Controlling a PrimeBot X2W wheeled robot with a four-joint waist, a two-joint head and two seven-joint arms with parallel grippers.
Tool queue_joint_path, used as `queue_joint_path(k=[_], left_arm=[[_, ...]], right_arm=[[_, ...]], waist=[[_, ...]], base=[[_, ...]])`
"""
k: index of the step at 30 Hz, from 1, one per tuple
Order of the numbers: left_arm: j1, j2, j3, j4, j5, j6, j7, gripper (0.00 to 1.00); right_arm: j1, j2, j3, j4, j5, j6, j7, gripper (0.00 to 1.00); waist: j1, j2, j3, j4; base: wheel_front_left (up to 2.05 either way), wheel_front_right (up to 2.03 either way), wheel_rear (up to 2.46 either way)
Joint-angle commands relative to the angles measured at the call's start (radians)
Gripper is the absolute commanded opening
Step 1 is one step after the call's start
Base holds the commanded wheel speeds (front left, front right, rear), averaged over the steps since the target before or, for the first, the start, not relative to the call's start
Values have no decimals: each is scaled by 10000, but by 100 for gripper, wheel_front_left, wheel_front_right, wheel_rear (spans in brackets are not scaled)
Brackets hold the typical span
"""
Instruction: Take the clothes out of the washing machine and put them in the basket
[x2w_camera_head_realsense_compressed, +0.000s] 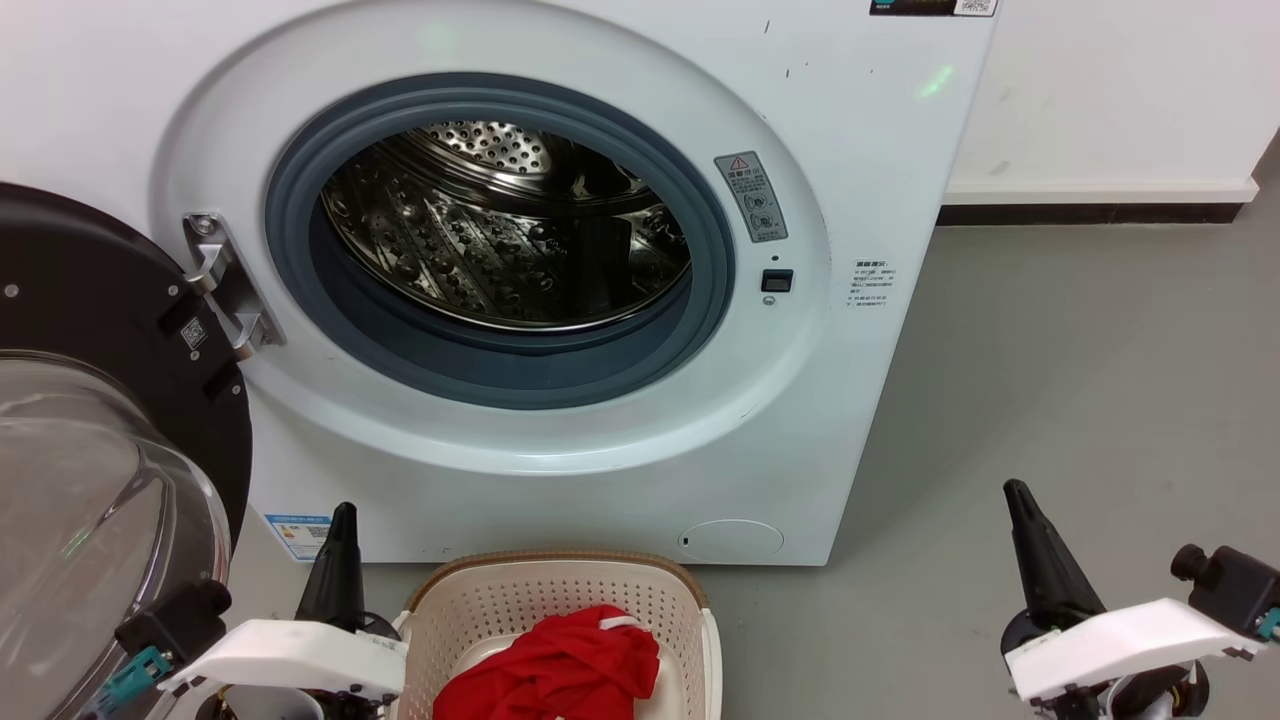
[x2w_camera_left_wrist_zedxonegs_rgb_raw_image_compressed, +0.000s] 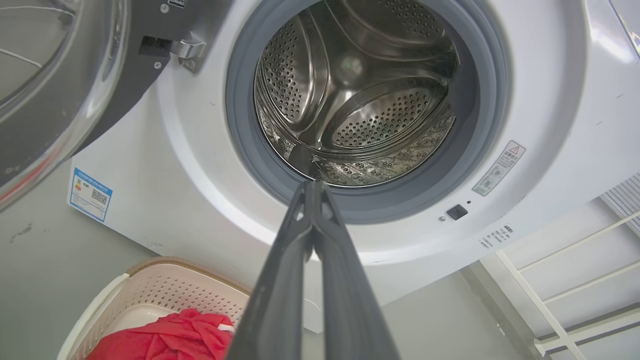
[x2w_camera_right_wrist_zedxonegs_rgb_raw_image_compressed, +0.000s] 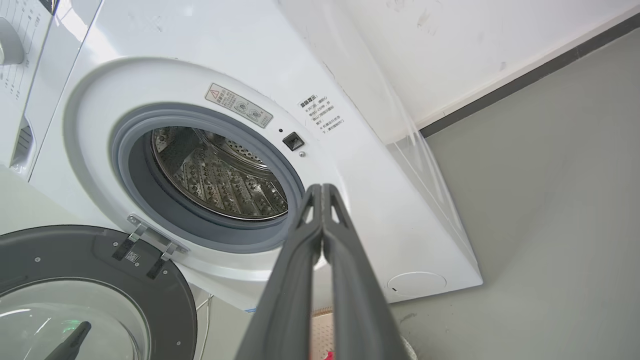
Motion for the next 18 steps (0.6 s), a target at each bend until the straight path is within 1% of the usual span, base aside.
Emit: queue_joint_path(k=[1, 18], left_arm=[[-259, 30, 70, -70, -304, -67, 65, 0], [-437, -13, 228, 143, -2505, -183, 590, 0]], right_arm=[[-290, -79, -46, -51, 368, 0, 39, 0], [-524, -120, -255, 308, 2733, 0, 322, 0]], waist=[[0, -1, 2, 1], [0, -1, 30, 15]], base=[[0, 0, 0], [0, 0, 0]])
